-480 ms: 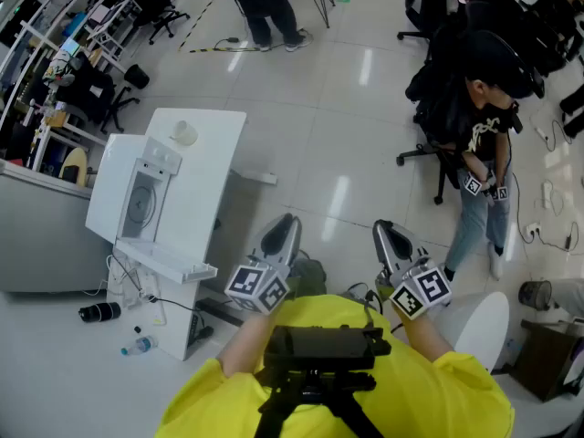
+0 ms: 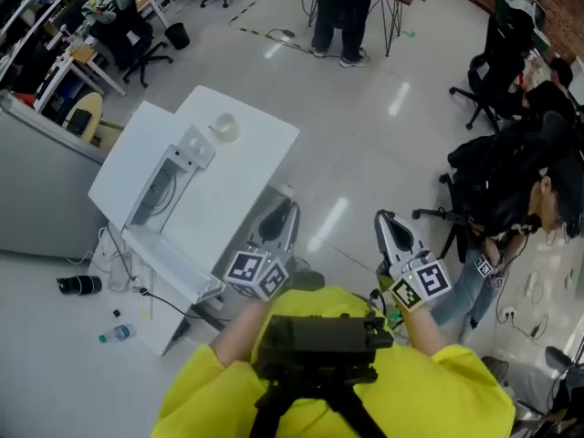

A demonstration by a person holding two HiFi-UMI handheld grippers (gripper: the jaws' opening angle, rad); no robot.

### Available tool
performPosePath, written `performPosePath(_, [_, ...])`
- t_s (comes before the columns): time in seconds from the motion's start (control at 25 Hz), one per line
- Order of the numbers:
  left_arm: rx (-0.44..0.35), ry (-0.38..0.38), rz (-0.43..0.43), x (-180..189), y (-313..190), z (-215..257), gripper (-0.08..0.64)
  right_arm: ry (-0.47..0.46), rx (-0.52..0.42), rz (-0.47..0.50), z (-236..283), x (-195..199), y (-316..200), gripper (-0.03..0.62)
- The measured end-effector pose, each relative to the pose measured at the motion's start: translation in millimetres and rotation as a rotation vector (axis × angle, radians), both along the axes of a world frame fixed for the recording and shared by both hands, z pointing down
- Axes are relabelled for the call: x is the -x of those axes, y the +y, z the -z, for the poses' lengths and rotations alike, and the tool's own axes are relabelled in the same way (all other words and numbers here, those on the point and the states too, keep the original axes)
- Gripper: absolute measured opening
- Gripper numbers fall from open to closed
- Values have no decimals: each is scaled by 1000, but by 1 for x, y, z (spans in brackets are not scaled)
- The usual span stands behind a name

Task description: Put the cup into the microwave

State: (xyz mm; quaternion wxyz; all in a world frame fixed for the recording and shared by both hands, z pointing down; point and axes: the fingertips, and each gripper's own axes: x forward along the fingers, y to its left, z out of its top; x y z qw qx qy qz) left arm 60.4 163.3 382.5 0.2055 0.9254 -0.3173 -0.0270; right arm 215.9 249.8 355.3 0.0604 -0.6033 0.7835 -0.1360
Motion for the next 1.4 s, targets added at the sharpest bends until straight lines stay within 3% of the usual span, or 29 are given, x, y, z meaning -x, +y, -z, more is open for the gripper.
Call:
performPosePath(0.16, [-8,-24,132,45,-58,-6,43,5,3,91,0,24,-85,5])
performPosePath(0.4, [67,-107,322,98,-114,-48,107,-9,65,276,-29,75,-181,5])
performPosePath(0.56, [94,-154,390,108,-161,-84,361,-21,116,394,-54,100,-245,5])
performPosePath(0.6, [95,-175,406,110,-174,-95,395,-26,125,421,-59,104,-262,5])
performPosePath(0.84, [143,-263,520,109,-261,-184,450,-11,137,593,-79,115,-357,5])
performPosePath(1.16, [214,-350,577,114,-375,-293,537,72,244,663,-125,113,-431,5])
performPosePath(1.4, [197,-430,607,123,-440,-348,535,92,279,599,-156,111,-464,5])
